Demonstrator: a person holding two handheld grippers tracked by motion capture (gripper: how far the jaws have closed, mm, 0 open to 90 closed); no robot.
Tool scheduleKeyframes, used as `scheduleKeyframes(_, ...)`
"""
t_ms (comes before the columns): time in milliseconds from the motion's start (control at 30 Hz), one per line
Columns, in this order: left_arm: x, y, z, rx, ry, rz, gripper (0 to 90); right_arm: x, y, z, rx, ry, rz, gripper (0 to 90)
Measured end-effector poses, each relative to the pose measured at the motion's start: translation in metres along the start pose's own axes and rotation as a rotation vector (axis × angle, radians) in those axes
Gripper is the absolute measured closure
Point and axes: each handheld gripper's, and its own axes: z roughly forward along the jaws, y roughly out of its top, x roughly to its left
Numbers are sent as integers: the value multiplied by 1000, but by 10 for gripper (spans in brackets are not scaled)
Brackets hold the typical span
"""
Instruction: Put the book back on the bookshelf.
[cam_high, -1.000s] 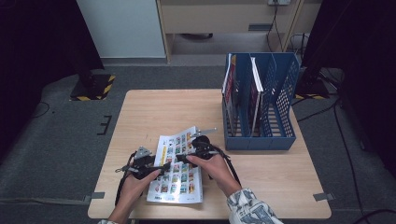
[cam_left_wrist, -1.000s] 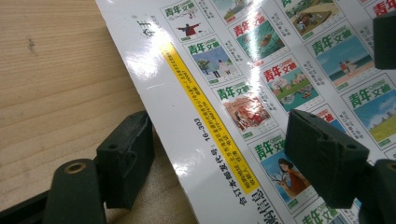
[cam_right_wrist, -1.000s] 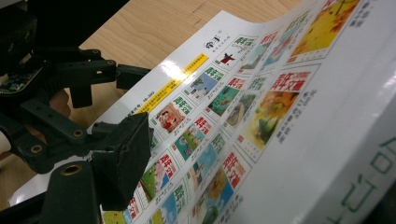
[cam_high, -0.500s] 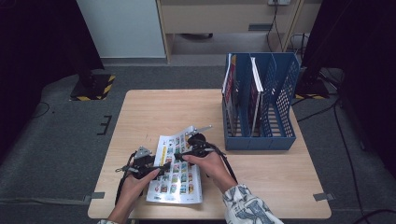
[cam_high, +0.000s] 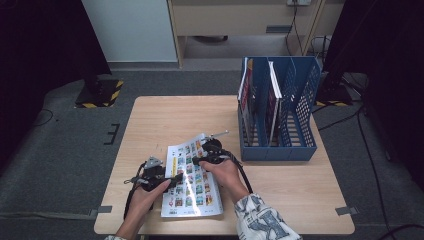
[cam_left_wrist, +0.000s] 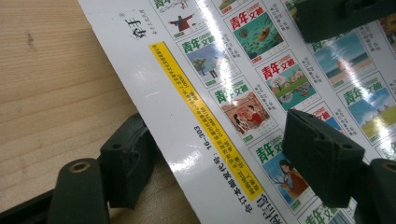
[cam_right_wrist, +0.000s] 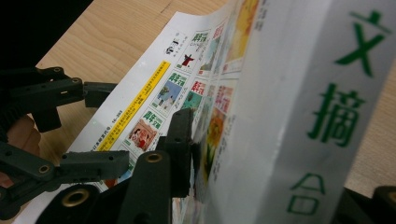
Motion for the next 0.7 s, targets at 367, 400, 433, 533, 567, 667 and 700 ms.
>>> scheduleKeyframes(367, -1, 1, 2, -3, -15, 23, 169, 7, 4, -9, -45, -18, -75, 700)
scheduleKeyframes(400, -1, 1, 2, -7, -19, 21, 168, 8, 4, -10, -58, -21, -98, 701)
scheduleKeyframes(433, 0, 1, 2, -4, -22, 18, 167, 10, 5, -11, -64, -21, -99, 702)
scheduleKeyframes(533, 0, 1, 2, -7, -21, 19, 149, 14, 5, -15, -82, -27, -128, 703)
scheduleKeyframes(567, 0, 2, 2, -8, -21, 21, 145, 15, 6, -16, -90, -28, -144, 703)
scheduleKeyframes(667, 0, 2, 2, -14, -18, 24, 130, 19, 8, -18, -105, -37, -180, 705)
scheduleKeyframes(700, 1, 2, 2, -12, -17, 23, 122, 20, 8, -19, -106, -36, -182, 705)
